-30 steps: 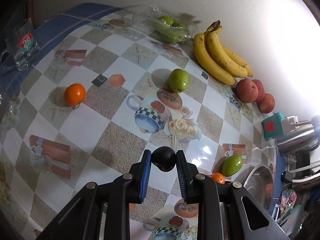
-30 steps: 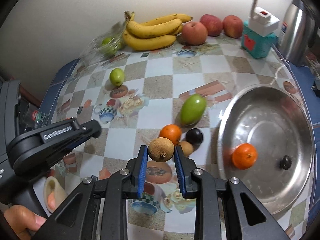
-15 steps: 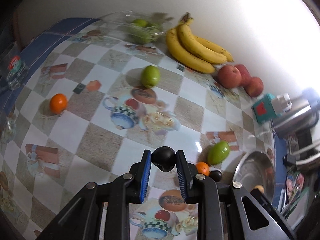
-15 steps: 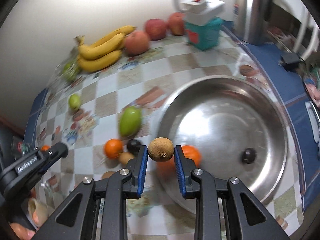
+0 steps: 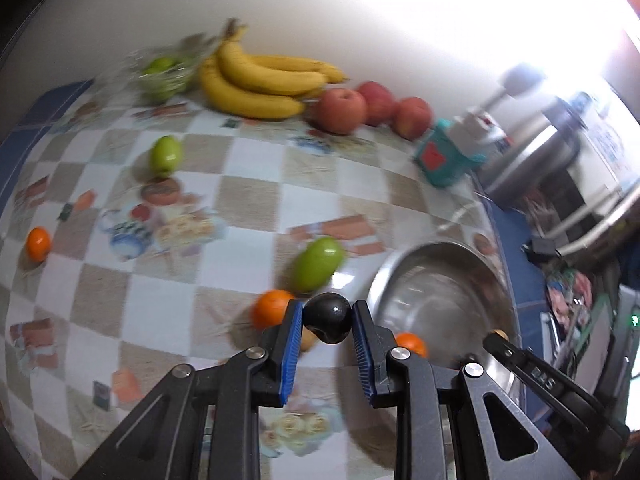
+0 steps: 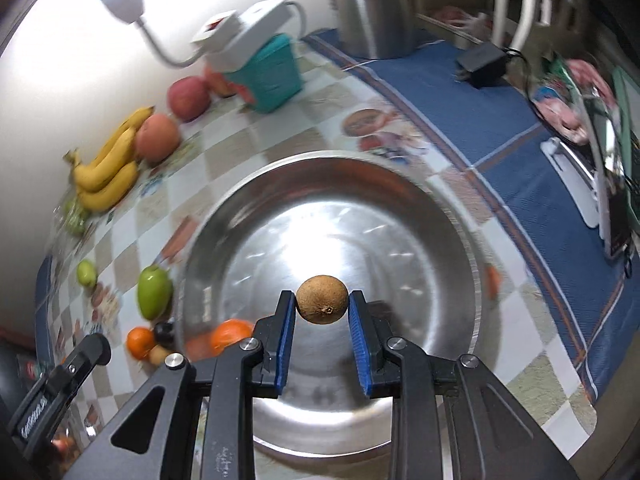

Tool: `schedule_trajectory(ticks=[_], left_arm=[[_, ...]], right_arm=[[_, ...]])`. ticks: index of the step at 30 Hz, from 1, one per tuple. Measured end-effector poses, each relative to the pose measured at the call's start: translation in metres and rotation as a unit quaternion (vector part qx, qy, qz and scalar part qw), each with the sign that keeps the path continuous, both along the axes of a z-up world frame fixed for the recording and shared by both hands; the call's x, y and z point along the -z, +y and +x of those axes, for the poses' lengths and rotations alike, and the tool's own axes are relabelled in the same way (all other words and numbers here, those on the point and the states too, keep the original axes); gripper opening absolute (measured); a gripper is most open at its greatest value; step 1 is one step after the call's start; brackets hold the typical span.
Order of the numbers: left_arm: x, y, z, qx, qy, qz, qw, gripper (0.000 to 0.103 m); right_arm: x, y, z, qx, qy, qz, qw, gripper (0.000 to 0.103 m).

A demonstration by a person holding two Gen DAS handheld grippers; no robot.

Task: Organize fruits
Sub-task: 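Carry the plum and brown kiwi over the steel tray with both grippers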

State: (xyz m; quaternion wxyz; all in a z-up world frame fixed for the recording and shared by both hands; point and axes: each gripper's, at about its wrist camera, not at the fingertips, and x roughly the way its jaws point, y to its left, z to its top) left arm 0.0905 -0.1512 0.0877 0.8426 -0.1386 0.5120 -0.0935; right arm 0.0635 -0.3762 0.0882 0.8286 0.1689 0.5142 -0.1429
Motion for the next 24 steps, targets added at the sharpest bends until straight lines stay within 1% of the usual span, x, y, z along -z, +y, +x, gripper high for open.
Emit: schedule_trajectory(ticks=[2, 3, 6, 7, 10, 14, 16, 21, 24], left_arm=[[0.001, -0.012, 0.000, 0.021, 0.002, -0.018, 0.9996, 0.027], [0.001, -0.018, 0.000, 0.028, 0.000, -0.019, 0.9994, 0.027], [0.001, -0.038, 0.001, 0.050, -0.019, 0.000, 0.9986, 0.027], [0.001, -0.045, 0.001, 0.057, -0.026, 0.001, 0.9980, 0.027], [0.002, -0.056, 0.004, 0.066, -0.039, -0.006, 0.9970, 0.027], [0.005, -0.072, 0.008, 0.083, -0.058, 0.013, 0.9948, 0.027], [0.010, -0.077, 0.012, 0.087, -0.059, 0.017, 0.9943, 0.027], [0.019, -0.082, 0.018, 0.090, -0.062, 0.013, 0.9939, 0.027], [0.024, -0.088, 0.020, 0.096, -0.061, 0.025, 0.9932, 0.027]], right_arm=[[0.000, -0.007, -0.001, 0.009, -0.008, 0.005, 1.000, 0.028], [0.000, -0.009, -0.001, 0.012, -0.011, 0.006, 1.000, 0.028], [0.000, -0.012, 0.001, 0.018, -0.021, 0.001, 1.000, 0.028], [-0.001, -0.012, 0.001, 0.019, -0.024, -0.002, 1.000, 0.028], [0.001, -0.015, 0.004, 0.022, -0.035, -0.005, 0.999, 0.028], [0.006, -0.017, 0.007, 0.024, -0.042, -0.011, 0.999, 0.028], [0.008, -0.019, 0.008, 0.028, -0.045, -0.018, 0.998, 0.028], [0.011, -0.024, 0.009, 0.042, -0.060, -0.028, 0.997, 0.028], [0.011, -0.024, 0.011, 0.039, -0.061, -0.038, 0.997, 0.028]])
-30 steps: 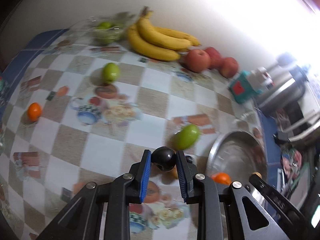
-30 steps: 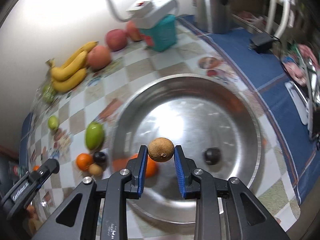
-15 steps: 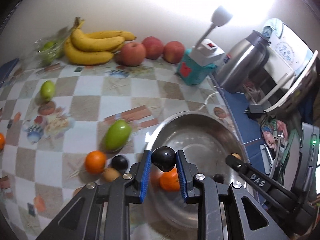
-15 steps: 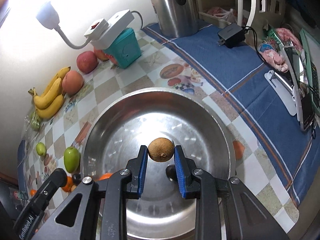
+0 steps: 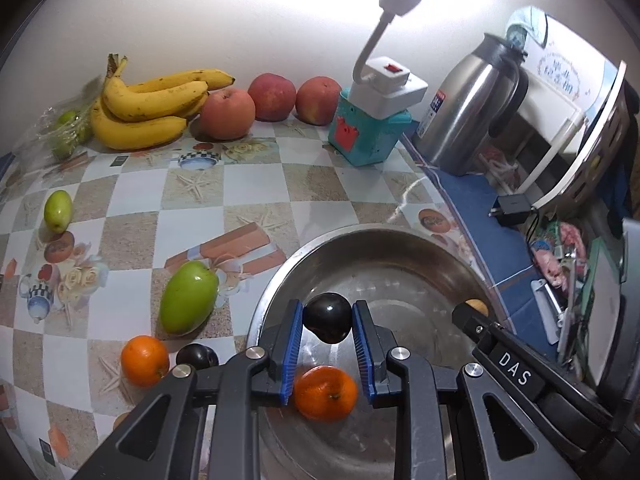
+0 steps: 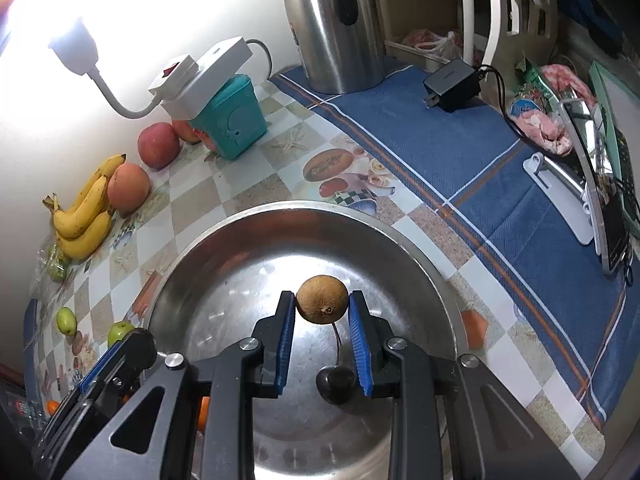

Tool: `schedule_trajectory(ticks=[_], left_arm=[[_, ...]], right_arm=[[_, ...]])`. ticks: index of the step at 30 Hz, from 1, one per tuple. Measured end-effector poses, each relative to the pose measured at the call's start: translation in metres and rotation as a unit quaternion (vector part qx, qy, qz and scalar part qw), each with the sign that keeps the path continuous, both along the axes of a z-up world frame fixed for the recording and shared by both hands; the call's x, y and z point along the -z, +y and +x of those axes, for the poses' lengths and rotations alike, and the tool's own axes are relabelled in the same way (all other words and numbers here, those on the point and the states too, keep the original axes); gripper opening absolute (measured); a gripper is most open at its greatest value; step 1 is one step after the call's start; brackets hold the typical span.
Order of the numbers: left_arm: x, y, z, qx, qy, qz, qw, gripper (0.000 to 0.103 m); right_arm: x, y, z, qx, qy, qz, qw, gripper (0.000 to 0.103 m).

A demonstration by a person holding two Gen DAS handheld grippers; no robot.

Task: Organize fruits
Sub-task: 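Carry the plum and brown kiwi over the steel tray with both grippers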

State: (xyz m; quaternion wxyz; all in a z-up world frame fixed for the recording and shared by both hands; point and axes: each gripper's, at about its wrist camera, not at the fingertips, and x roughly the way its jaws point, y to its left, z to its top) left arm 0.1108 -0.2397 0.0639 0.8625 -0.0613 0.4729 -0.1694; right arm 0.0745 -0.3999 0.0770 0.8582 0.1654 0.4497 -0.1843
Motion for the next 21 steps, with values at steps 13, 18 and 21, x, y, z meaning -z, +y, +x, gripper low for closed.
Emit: schedule_trajectory(ticks=[13, 18, 21], left_arm=[[0.011, -0.005, 0.002, 0.001, 0.009, 0.015, 0.9998, 0.027], [0.013, -0.005, 0.003, -0.001, 0.014, 0.018, 0.9997, 0.028], [0.013, -0.005, 0.003, 0.000, 0.015, 0.017, 0.9997, 0.029]], right_arm=[[0.018, -0.004, 0.002, 0.008, 0.035, 0.010, 0.999, 0.028], [0.022, -0.004, 0.003, 0.008, 0.044, 0.014, 0.999, 0.028], [0.022, -0.005, 0.002, 0.010, 0.044, 0.015, 0.999, 0.028]])
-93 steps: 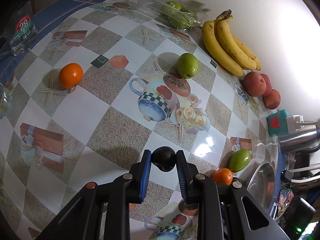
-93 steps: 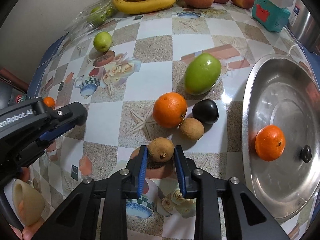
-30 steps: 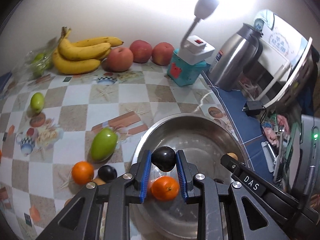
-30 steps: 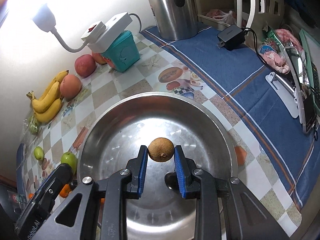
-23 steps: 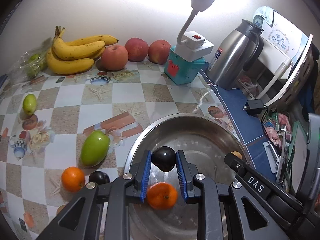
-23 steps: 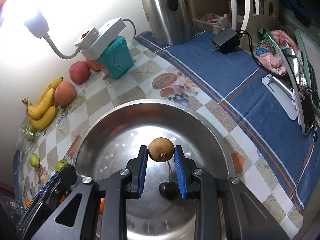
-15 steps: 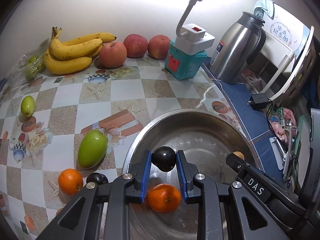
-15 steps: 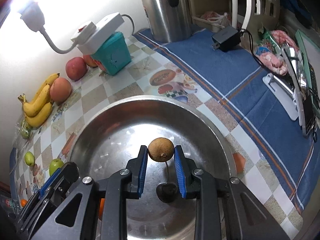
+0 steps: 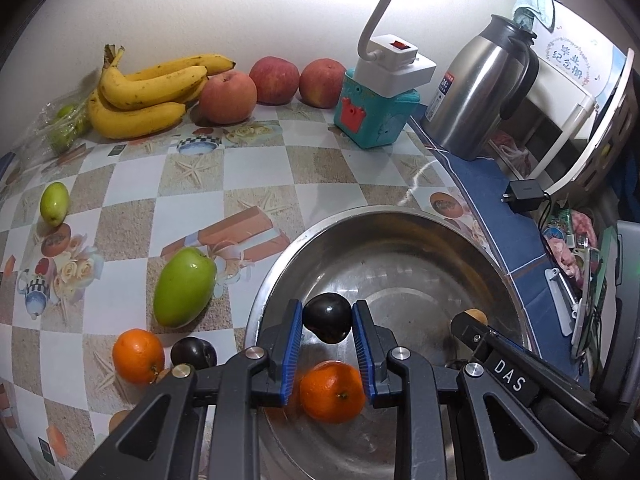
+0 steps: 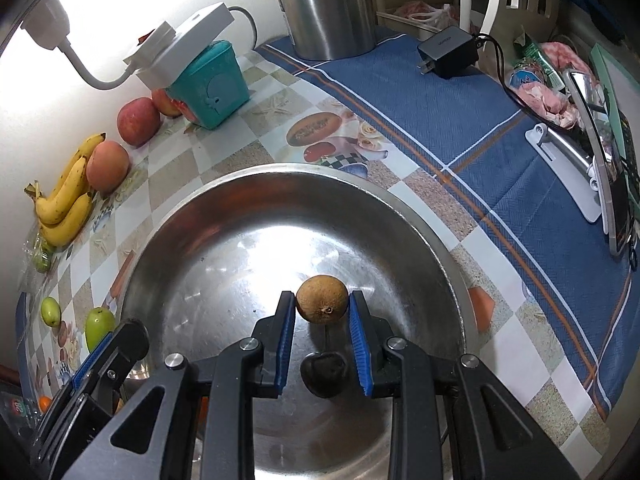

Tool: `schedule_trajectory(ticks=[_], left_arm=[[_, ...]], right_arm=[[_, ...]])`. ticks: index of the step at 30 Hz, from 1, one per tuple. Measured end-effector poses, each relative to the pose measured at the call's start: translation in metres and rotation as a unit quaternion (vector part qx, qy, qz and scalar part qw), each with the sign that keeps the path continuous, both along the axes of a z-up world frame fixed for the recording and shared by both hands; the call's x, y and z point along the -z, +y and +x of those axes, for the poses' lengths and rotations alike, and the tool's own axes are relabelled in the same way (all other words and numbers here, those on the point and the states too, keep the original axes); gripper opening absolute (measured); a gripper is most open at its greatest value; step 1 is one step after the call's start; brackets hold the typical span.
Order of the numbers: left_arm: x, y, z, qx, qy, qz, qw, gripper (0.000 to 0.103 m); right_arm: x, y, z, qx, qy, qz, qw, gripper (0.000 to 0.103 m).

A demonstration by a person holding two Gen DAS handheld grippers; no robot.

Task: Organize fruits
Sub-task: 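Carry the plum and brown kiwi over the steel tray with both grippers, then open both grippers to drop the plum and kiwi into the tray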

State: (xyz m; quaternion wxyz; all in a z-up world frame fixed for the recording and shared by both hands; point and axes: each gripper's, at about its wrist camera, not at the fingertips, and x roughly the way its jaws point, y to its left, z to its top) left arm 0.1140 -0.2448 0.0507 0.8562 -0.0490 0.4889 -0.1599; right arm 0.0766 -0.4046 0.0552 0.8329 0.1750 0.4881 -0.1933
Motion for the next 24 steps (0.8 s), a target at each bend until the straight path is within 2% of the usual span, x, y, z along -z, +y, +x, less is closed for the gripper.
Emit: schedule_trajectory(ticks=[5, 8, 10, 18, 21, 24], left_arm=[[-0.002, -0.001, 0.000, 0.001, -0.004, 0.003, 1.0000, 0.031], [-0.004, -0.001, 0.000, 0.002, -0.005, 0.000, 1.0000, 0.046], [-0.007, -0.001, -0.001, 0.004, -0.008, -0.003, 1.0000, 0.047], [-0.028, 0.008, -0.002, -0.009, -0.021, -0.015, 0.9996, 0.048], [-0.033, 0.019, 0.000, -0.034, -0.012, -0.011, 0.9993, 0.054], [-0.035, 0.032, 0.001, -0.058, -0.007, 0.002, 0.9983, 0.056]], right_arm=[[-0.003, -0.002, 0.000, 0.000, -0.007, 0.008, 1.000, 0.029], [-0.006, -0.001, -0.001, -0.001, -0.012, 0.008, 1.000, 0.037], [-0.010, -0.001, -0.002, -0.001, -0.018, 0.005, 1.000, 0.048], [-0.035, -0.004, -0.010, 0.009, -0.055, -0.007, 0.998, 0.048], [-0.040, -0.003, -0.012, 0.007, -0.062, -0.009, 0.998, 0.048], [-0.041, -0.002, -0.012, 0.005, -0.060, -0.009, 0.998, 0.048]])
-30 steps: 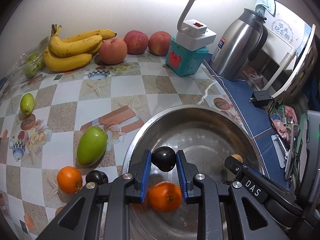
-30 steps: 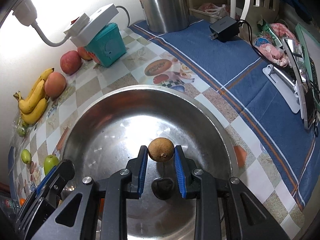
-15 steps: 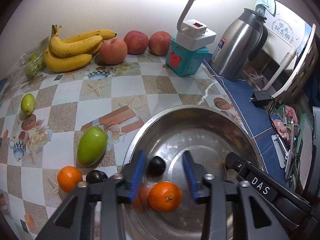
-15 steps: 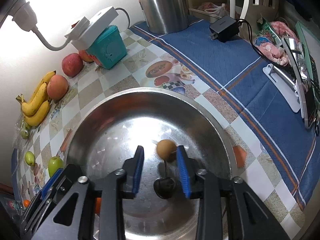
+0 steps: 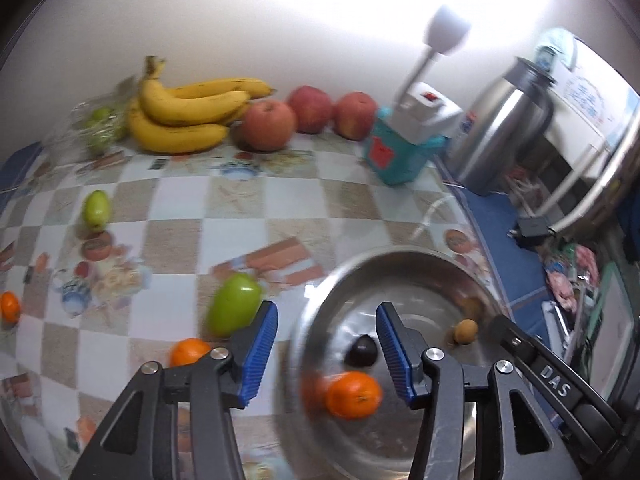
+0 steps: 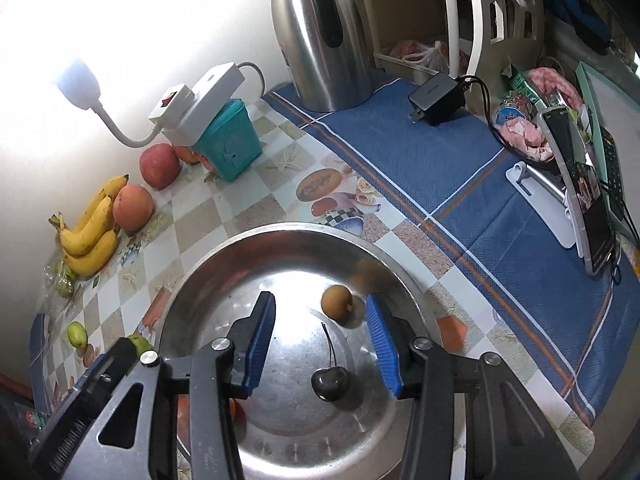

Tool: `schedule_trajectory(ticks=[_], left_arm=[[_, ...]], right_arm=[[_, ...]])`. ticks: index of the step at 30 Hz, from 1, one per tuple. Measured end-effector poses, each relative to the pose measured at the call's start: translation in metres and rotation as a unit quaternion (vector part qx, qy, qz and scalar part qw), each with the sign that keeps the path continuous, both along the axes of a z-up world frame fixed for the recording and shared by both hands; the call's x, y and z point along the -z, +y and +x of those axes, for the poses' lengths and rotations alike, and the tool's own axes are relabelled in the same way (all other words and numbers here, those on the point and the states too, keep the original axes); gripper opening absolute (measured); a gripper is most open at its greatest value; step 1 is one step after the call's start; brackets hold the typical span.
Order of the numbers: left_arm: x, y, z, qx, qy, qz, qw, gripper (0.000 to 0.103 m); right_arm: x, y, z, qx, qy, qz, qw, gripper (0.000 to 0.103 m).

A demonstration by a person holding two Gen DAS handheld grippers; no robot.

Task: Organize fruits
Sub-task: 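Open both grippers to drop the plum and kiwi into the tray, then withdraw both tools from the tray back toward the fruit cluster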

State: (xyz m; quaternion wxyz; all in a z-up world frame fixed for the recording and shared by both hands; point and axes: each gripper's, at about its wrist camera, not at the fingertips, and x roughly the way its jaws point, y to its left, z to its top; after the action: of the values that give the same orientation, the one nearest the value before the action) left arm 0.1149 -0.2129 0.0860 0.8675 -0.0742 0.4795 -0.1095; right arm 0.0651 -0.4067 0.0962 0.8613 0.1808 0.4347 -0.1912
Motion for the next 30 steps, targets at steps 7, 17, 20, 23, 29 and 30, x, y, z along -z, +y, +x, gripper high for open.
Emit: schedule_trajectory(ticks=[7, 17, 20, 23, 29, 30], left_arm=[[0.008, 0.045, 0.006, -0.080, 0.049, 0.035, 0.9949, 0.057], [0.009, 0.095, 0.004, -0.140, 0.071, 0.012, 0.9876, 0.060], [0.006, 0.107, 0.001, -0.152, 0.070, 0.011, 0.9858, 0.060], [0.002, 0.116, 0.000, -0.166, 0.066, 0.008, 0.9838, 0.060], [0.000, 0.124, -0.002, -0.174, 0.068, 0.002, 0.9824, 0.063], [0.000, 0.123, -0.002, -0.172, 0.069, 0.001, 0.9827, 0.064]], right_arm=[[0.006, 0.001, -0.001, -0.002, 0.015, 0.008, 1.000, 0.048], [0.005, 0.019, 0.003, -0.034, 0.021, 0.010, 0.999, 0.048], [0.003, 0.029, 0.005, -0.050, 0.020, 0.008, 0.999, 0.048], [0.000, 0.040, 0.008, -0.067, 0.020, 0.002, 0.998, 0.048], [-0.004, 0.059, 0.011, -0.095, 0.022, -0.007, 0.995, 0.048], [-0.004, 0.061, 0.011, -0.098, 0.023, -0.008, 0.995, 0.048]])
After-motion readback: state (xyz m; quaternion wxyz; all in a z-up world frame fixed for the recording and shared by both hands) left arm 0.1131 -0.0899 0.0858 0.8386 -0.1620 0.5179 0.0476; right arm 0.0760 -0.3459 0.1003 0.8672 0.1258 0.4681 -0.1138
